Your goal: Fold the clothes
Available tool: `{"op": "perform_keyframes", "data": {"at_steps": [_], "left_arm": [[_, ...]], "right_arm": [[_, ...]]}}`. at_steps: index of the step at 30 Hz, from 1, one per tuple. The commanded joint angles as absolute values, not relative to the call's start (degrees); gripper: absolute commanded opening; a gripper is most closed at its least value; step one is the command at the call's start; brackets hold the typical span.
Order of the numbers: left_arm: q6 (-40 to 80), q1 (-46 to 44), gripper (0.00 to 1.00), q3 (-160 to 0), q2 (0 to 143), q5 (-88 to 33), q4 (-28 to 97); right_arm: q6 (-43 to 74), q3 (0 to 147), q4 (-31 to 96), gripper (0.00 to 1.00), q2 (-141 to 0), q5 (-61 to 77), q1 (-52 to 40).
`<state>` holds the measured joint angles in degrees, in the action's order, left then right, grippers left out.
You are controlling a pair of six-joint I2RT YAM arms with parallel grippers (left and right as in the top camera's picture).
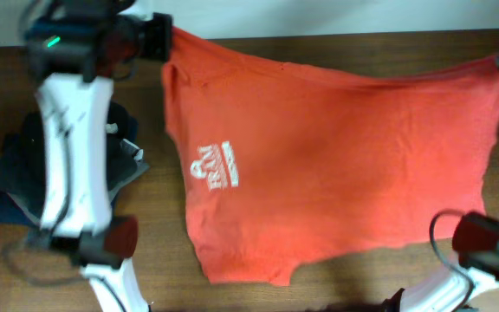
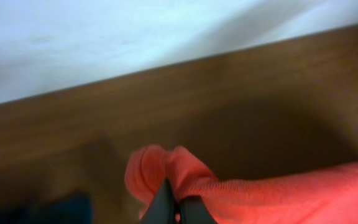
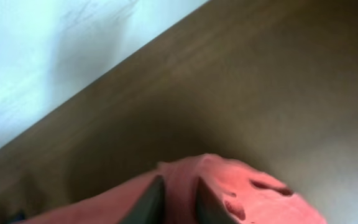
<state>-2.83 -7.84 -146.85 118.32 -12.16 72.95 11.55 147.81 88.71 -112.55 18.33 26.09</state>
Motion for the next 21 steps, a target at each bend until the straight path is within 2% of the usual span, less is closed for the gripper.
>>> {"op": "perform_keyframes", "data": {"at_steps": [1,2,4,10,14,16,18,21], "left_arm": [[-3.53,-7.73,0.16,-147.04,125.14,-16.16,67.53],[-3.53,-7.73,0.24,-147.04,127.46,-16.16,64.95],[-3.55,-7.55,0.5,-147.06,131.35,-16.03,61.14],[-3.55,-5.54,0.66,-147.17,134.06,-16.08,66.22],[-3.57,-4.25,0.66,-147.55,132.7,-16.12,73.19],[-3.6,-4.23,0.66,-147.55,132.38,-16.12,75.94],[-3.64,-4.45,0.65,-147.52,132.38,-16.16,78.94],[-6.42,-5.74,0.52,-147.52,132.4,-16.1,83.35]], "right_arm": [[10.98,147.81,83.5,0.3,-119.26,20.84,23.92],[10.98,147.81,80.99,0.48,-121.51,20.84,23.51],[10.98,147.81,77.08,0.55,-125.25,20.86,23.14],[9.26,147.83,79.99,0.63,-128.2,21.37,24.95],[7.9,147.83,84.75,0.71,-127.31,21.47,26.81],[7.86,147.81,87.74,0.71,-127.35,21.43,27.14],[7.64,147.17,90.37,0.64,-127.79,21.26,26.81],[6.15,143.31,90.91,0.56,-127.94,21.21,24.73]]}}
